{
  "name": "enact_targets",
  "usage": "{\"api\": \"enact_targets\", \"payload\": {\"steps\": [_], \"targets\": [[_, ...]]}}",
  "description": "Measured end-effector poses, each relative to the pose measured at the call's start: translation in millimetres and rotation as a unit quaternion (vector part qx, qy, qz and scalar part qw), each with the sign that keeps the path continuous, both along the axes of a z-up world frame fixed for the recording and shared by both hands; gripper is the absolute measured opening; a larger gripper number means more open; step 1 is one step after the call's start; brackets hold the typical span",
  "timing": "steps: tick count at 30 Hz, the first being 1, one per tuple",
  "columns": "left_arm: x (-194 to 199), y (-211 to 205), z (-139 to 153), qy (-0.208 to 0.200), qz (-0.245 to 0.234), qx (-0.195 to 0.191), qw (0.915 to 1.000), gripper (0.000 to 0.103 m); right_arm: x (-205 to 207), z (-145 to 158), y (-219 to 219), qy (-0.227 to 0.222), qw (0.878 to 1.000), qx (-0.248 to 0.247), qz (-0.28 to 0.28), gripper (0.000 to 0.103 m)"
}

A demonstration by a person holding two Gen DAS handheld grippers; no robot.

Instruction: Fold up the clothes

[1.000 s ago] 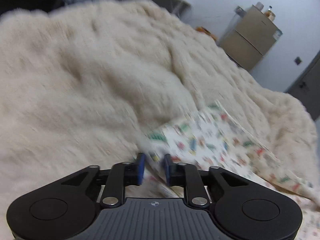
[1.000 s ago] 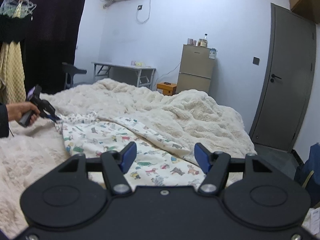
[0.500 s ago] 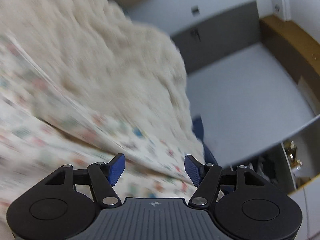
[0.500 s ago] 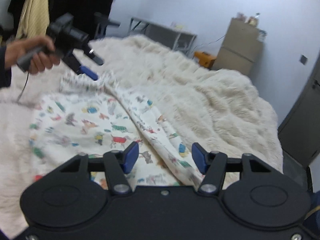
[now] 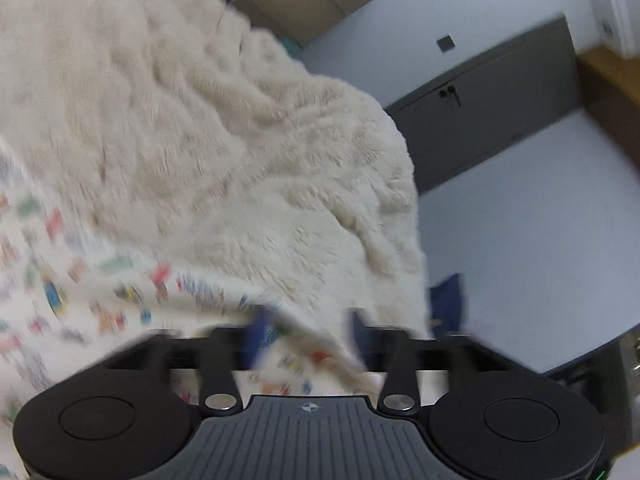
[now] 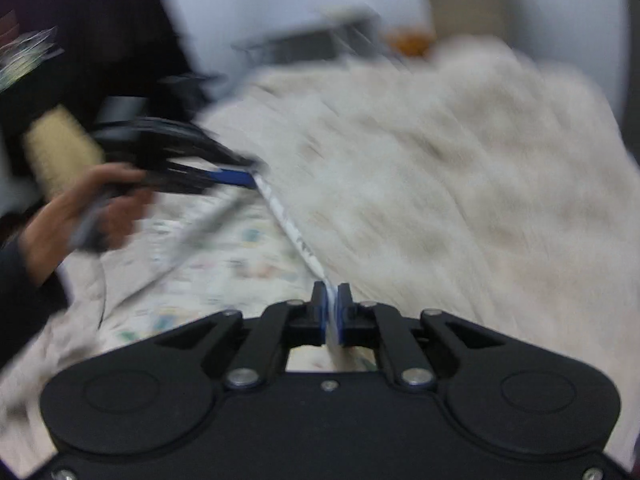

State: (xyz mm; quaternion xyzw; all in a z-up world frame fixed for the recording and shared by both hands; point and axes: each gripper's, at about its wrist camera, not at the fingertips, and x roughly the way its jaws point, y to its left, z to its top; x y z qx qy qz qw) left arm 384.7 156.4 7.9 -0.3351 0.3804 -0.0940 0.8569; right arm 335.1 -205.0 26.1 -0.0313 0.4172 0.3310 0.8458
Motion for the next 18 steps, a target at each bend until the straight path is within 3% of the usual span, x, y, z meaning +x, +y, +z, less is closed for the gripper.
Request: {"api": "enact_targets", "payload": {"steps": [2,3,4,5,8,11,13,15,18], "targets": [[-19.4,-15.0,13.2,-0.007,-0.048,0.074,0.9961,0.056,-8.0,-6.5,-8.0,-0.019,0.999,-0.024,-0.026,0.019],[-32.7,-15.5,18.9,-0.021,-0.058,0.094,0.9937,0.056,-14.2,-9.1,-12.8,-0.033,0.998,-0.034,-0.038,0.019],[-65.3,-17.4,29.9,-0.056,-0.077,0.117,0.9885,0.058,-18.7,-9.2,-16.7,-0.043,0.997,-0.038,-0.045,0.021],[-97.2,-14.9,37.1,-0.089,-0.095,0.118,0.9844,0.063,-29.3,-5.0,-23.3,-0.06,0.996,-0.037,-0.056,0.024],[-178.6,-9.4,36.6,-0.142,-0.157,0.064,0.9752,0.063,-74.0,12.1,-38.3,-0.117,0.989,-0.037,-0.079,0.038],[-228.6,-18.1,24.1,-0.158,-0.19,0.086,0.9652,0.063,-120.0,25.6,-38.0,-0.143,0.988,-0.016,-0.049,0.048],[-241.1,-21.6,16.4,-0.151,-0.178,0.113,0.9657,0.063,-155.5,30.8,-25.7,-0.157,0.988,0.0,-0.009,0.051],[-239.2,-19.3,15.0,-0.149,-0.16,0.107,0.97,0.064,-171.4,31.2,-11.7,-0.162,0.987,0.002,0.02,0.051],[-232.0,-20.5,15.3,-0.137,-0.138,0.119,0.9736,0.065,-191.4,23.2,39.8,-0.175,0.981,-0.028,0.077,0.051]]}}
